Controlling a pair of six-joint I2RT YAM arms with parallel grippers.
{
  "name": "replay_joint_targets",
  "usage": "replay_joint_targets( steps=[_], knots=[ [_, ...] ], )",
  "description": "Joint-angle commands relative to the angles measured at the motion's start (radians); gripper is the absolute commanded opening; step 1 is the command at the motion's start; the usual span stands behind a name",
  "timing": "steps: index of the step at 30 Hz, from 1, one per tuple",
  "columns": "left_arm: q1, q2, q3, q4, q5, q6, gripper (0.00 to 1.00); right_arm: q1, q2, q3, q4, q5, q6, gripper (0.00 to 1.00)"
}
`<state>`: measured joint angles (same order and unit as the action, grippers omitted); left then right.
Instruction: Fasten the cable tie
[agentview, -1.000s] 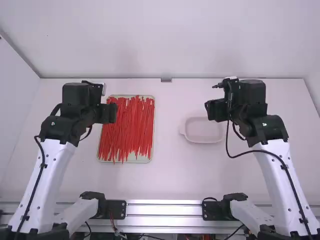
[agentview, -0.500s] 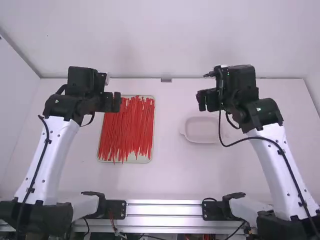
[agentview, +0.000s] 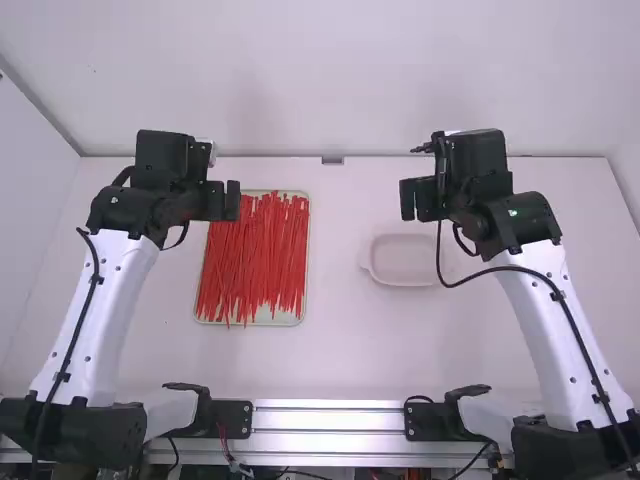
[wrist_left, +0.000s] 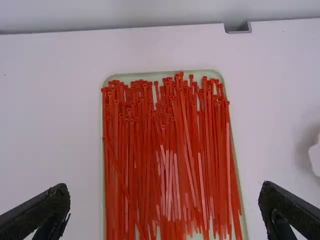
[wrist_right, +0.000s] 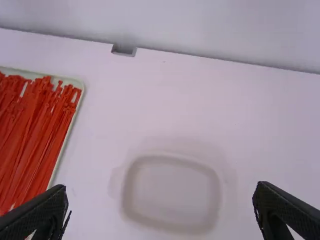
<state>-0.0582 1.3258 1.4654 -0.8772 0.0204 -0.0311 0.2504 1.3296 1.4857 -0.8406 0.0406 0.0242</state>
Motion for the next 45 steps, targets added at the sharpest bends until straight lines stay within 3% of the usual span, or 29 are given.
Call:
replay_joint_targets(
  steps=[1, 27, 45],
  knots=[
    [-0.009, 0.004, 0.027, 0.003, -0.01, -0.006, 0.99, -0.015, -0.004, 0.039, -0.006, 0.006, 0.032, 0.98],
    [-0.009, 0.01, 0.02, 0.052, -0.011, -0.019, 0.99, -0.027, -0.004, 0.039, -0.005, 0.006, 0.022, 0.98],
    [-0.021, 0.156, 0.022, 0.196, 0.068, -0.051, 0.99, -0.027, -0.004, 0.039, -0.005, 0.006, 0.024, 0.98]
  ],
)
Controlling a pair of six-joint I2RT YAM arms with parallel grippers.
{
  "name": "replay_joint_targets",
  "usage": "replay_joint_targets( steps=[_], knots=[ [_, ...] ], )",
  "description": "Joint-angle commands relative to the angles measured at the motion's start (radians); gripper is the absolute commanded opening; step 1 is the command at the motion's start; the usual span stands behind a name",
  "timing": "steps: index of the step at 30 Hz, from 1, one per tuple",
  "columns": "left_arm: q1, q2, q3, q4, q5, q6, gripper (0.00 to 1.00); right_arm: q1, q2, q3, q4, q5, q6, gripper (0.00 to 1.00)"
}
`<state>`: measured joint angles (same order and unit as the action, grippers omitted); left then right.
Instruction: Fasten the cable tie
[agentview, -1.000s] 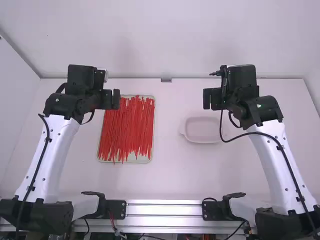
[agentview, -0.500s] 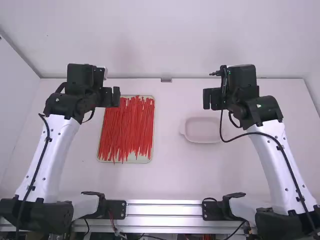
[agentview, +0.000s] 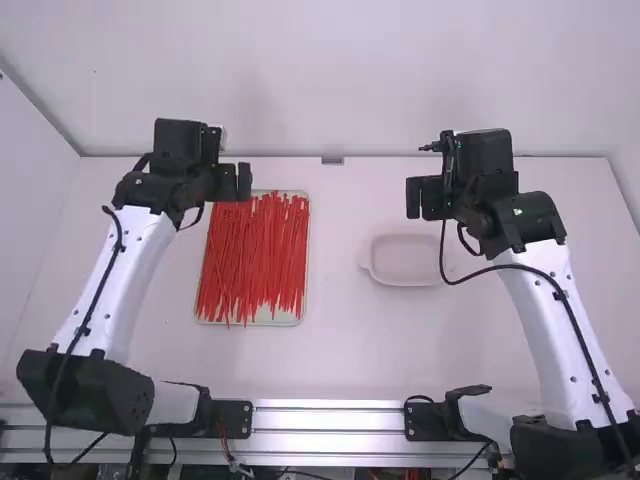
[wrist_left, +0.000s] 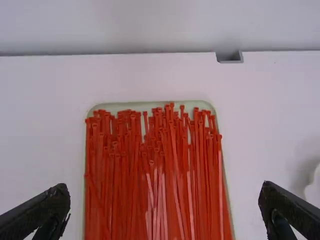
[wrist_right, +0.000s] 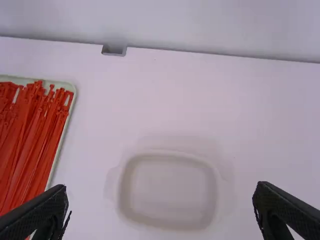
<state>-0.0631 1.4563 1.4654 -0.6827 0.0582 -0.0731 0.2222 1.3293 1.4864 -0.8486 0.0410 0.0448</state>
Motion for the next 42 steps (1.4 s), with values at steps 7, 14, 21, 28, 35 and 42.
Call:
replay_joint_targets(
  steps=[7, 14, 21, 28, 35, 42],
  knots=[
    [-0.021, 0.16, 0.098, -0.018, 0.031, -0.009, 0.99, 0.001, -0.003, 0.039, 0.003, 0.006, 0.003, 0.98],
    [-0.021, 0.297, 0.193, -0.027, 0.031, -0.01, 0.99, 0.001, -0.003, 0.039, 0.002, 0.006, 0.003, 0.98],
    [-0.023, 0.401, 0.243, -0.033, 0.031, -0.029, 0.99, 0.001, -0.003, 0.039, 0.002, 0.006, 0.004, 0.98],
    [-0.029, 0.481, 0.242, 0.038, 0.065, -0.043, 0.99, 0.001, -0.003, 0.039, 0.003, 0.005, 0.003, 0.98],
    [-0.036, 0.546, 0.242, 0.106, 0.092, -0.043, 0.99, 0.001, -0.003, 0.039, 0.003, 0.005, 0.003, 0.98],
    [-0.032, 0.613, 0.242, 0.172, 0.09, -0.063, 0.99, 0.001, -0.003, 0.039, 0.003, 0.005, 0.003, 0.98]
  ],
)
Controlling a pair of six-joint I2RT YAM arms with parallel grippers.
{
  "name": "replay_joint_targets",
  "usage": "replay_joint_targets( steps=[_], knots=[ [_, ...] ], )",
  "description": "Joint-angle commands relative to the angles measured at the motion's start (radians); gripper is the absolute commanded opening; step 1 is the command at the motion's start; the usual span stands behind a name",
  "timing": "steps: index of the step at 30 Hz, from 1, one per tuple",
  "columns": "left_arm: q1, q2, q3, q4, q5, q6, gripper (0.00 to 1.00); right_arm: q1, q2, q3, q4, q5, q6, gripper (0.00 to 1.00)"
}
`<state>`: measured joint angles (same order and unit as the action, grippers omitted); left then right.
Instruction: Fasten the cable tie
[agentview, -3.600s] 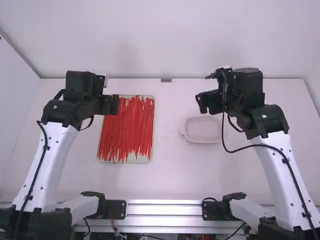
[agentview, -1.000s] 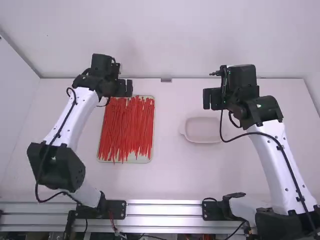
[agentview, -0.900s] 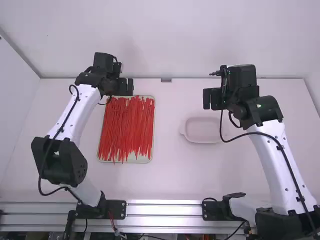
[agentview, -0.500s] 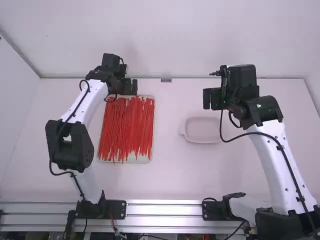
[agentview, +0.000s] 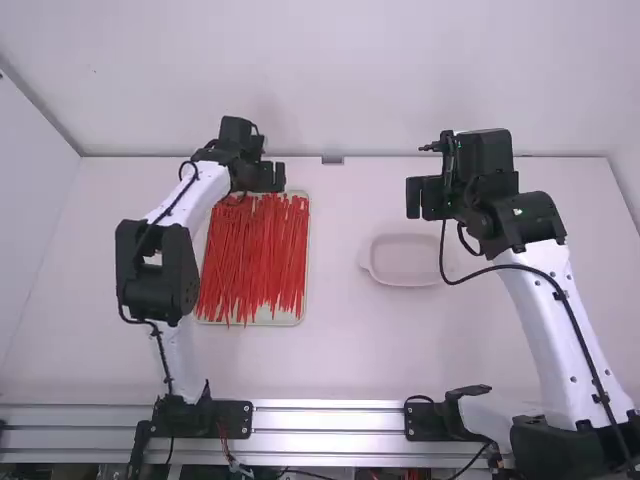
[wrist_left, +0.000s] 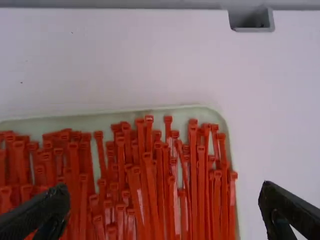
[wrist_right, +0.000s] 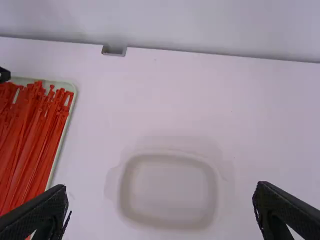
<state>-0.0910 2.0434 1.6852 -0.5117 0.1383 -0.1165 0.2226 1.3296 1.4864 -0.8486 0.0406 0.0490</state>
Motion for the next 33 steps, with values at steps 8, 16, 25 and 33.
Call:
replay_joint_targets(
  steps=[8, 16, 25, 33],
  knots=[
    [-0.009, 0.086, 0.022, 0.046, 0.008, -0.045, 0.99, 0.0, -0.004, 0.039, 0.004, 0.006, -0.001, 0.98],
    [-0.005, 0.129, 0.022, 0.073, 0.01, -0.051, 0.94, 0.0, -0.003, 0.039, 0.005, 0.01, -0.001, 0.98],
    [-0.01, 0.166, 0.022, 0.101, 0.03, -0.051, 0.93, 0.0, -0.003, 0.039, 0.004, 0.01, -0.001, 0.98],
    [-0.01, 0.183, 0.021, 0.103, 0.03, -0.051, 0.88, 0.0, 0.006, 0.039, 0.007, 0.01, -0.005, 0.98]
  ],
)
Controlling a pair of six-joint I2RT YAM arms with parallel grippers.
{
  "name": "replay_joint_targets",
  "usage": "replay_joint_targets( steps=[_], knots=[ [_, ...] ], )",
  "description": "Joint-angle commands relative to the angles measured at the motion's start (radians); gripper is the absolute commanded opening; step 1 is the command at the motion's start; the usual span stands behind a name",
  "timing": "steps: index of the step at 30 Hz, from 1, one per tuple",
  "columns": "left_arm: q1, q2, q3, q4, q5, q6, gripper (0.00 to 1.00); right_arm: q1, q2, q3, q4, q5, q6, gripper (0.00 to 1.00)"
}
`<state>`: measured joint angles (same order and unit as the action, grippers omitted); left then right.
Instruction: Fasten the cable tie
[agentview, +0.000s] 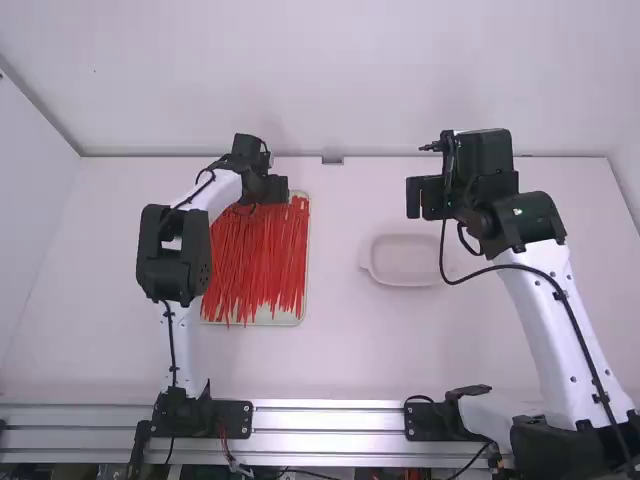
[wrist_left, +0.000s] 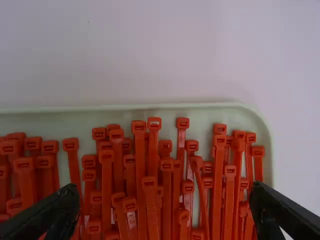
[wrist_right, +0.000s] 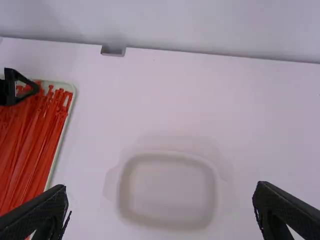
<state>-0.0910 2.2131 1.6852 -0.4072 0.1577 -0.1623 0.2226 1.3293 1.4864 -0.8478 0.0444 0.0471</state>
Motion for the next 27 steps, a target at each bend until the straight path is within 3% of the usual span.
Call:
replay_joint_targets(
  steps=[1, 8, 27],
  knots=[
    [-0.01, 0.013, 0.021, -0.002, 0.011, -0.006, 0.88, 0.0, 0.006, 0.039, 0.006, 0.006, -0.003, 0.98],
    [-0.013, 0.013, 0.021, -0.005, 0.02, -0.005, 0.79, 0.0, 0.007, 0.039, 0.009, 0.006, -0.002, 0.98],
    [-0.016, 0.013, -0.052, 0.098, 0.033, -0.006, 0.76, 0.001, 0.007, 0.039, 0.009, 0.006, -0.002, 0.98]
  ],
)
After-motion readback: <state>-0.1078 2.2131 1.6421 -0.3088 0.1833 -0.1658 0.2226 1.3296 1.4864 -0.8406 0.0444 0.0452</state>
